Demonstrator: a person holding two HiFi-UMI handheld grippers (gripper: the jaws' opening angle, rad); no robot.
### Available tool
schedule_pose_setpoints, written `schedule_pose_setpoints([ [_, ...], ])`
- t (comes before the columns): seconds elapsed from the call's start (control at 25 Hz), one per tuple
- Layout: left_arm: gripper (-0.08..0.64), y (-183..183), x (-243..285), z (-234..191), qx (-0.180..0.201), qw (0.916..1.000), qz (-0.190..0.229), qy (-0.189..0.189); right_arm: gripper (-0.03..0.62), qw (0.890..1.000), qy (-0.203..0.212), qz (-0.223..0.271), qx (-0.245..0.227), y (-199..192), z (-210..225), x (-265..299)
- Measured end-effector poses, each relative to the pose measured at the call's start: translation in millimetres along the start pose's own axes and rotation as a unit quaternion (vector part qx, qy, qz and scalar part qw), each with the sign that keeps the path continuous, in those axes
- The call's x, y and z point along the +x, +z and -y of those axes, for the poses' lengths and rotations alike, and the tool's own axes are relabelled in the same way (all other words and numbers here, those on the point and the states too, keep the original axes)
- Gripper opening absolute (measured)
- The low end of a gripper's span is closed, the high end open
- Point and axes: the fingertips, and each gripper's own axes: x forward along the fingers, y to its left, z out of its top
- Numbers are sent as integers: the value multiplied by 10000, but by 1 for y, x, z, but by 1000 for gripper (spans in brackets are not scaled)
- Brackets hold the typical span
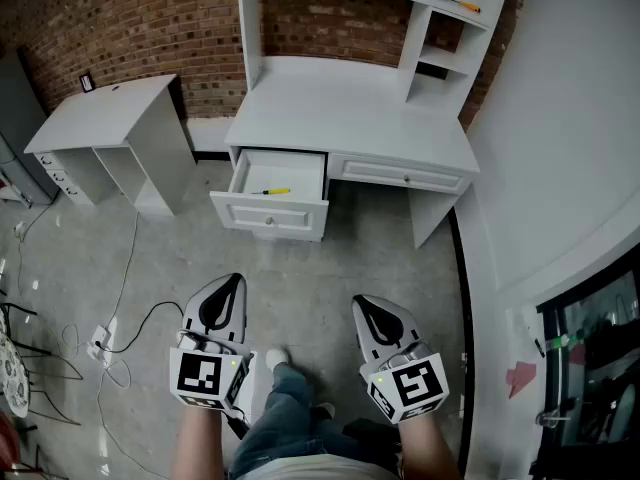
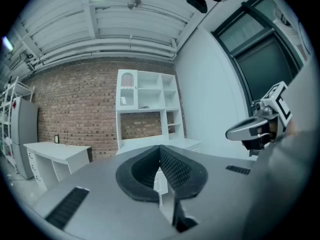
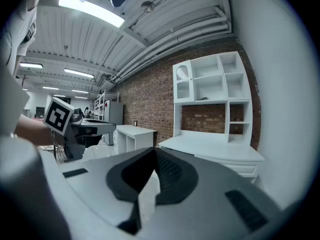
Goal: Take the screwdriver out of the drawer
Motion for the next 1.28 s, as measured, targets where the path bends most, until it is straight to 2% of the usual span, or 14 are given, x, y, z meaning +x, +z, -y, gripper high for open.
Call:
schedule_pose_setpoints([
  [0.4, 12, -1, 37, -59, -168, 9995, 218, 181, 9, 9986, -319, 30, -430, 34, 13, 74],
  [0.76, 12, -8, 95, -140, -331, 9989, 297, 165, 10, 9982, -126, -169, -556, 43, 5, 189],
  [1.0, 12, -10, 128, -192, -903, 9933, 654, 318, 11, 9973, -138, -184, -694, 58, 14, 256],
  [1.16, 12, -23, 148, -210, -884, 9940, 496, 418, 11, 9985, 15, -180, -518, 59, 24, 288],
  [1.28, 12, -31, 165, -221, -842, 9948, 333, 465, 11, 9980, 297, -300, -467, 55, 33, 315],
])
